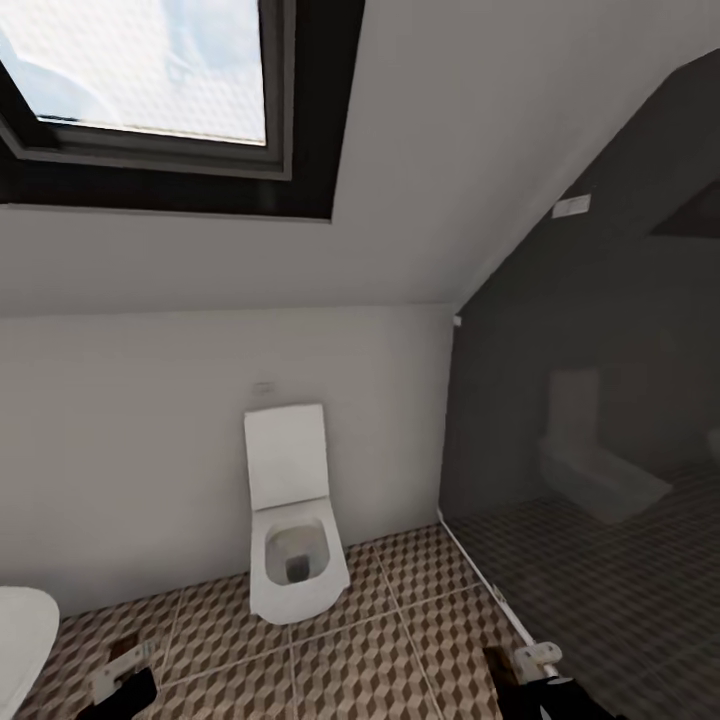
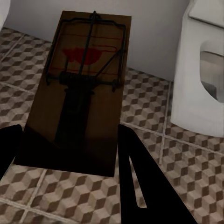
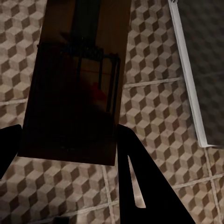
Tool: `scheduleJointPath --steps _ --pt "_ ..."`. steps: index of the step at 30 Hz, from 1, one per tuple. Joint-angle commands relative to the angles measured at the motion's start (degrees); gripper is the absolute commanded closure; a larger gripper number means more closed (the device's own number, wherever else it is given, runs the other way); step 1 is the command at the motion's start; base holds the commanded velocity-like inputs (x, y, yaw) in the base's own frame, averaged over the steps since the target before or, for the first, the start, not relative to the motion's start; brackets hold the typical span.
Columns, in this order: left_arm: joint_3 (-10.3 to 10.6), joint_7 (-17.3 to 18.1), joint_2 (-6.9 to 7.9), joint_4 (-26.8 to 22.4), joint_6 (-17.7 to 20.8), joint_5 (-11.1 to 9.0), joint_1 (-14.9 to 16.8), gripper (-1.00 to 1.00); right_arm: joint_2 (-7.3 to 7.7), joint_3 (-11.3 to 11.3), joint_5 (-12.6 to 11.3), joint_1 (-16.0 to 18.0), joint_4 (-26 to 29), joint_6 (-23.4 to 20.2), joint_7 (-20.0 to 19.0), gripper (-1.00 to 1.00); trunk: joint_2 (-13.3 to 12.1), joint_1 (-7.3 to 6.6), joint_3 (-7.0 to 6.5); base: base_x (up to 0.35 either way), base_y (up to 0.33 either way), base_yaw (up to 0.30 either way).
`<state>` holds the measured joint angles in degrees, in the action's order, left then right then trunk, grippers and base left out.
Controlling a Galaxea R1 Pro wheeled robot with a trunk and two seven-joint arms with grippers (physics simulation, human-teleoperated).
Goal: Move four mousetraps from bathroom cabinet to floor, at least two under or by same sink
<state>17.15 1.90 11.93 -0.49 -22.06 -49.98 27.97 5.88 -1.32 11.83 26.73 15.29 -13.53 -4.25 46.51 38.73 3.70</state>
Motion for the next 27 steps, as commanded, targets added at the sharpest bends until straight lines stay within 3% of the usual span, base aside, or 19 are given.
scheduleJointPath --steps 1,20,27 --pt "0.4 -0.1 0.01 0.1 -0.1 -0.4 0.1 1.0 0.01 -0.1 0.5 0.0 0.2 -0.4 -0.4 1.0 0.1 0.01 0.1 0.001 0.0 0.28" --pt "0.4 -0.1 0.39 0.1 -0.1 -0.5 0.1 1.0 0.01 -0.1 0.6 0.0 0.2 -0.4 -0.3 1.0 0.1 0.01 0.1 0.0 0.0 0.28" --pt "0.4 0.0 0.64 0.1 0.0 -0.5 0.1 1.0 0.04 -0.2 0.4 0.0 0.2 -0.1 -0.3 1.0 0.1 0.01 0.1 0.187 0.0 0.099"
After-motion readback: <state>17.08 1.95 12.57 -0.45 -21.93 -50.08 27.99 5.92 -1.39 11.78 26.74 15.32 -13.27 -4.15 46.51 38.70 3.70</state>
